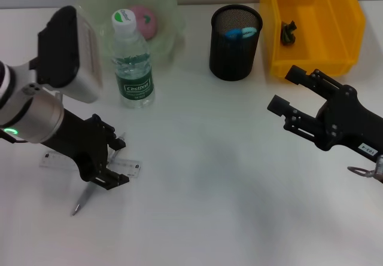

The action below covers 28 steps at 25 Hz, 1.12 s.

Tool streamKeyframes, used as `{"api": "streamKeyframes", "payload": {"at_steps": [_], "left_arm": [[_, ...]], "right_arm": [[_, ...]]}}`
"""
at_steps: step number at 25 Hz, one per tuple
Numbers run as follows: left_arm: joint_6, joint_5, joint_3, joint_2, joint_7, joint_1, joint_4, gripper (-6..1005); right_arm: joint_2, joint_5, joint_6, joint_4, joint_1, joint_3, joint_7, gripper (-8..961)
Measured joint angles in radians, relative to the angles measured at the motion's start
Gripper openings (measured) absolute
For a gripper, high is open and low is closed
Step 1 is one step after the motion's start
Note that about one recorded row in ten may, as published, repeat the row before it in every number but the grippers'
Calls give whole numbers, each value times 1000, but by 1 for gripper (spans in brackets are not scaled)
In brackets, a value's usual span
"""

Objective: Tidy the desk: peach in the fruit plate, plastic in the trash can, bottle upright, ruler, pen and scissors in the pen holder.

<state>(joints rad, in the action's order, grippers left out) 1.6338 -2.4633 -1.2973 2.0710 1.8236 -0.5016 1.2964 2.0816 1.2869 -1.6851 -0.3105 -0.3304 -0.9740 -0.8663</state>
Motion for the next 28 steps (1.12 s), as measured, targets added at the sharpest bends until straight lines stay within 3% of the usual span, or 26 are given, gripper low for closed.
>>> {"api": "streamKeyframes", "payload": {"at_steps": [2,28], "left_arm": [[-36,-24,-71,3,24,-12,7,636],[-99,-94,-189,6,62,-23,-2,633]], "right_arm": [[1,0,0,1,-1,1,0,754],[2,-2,-1,25,-29,25,1,753]]}}
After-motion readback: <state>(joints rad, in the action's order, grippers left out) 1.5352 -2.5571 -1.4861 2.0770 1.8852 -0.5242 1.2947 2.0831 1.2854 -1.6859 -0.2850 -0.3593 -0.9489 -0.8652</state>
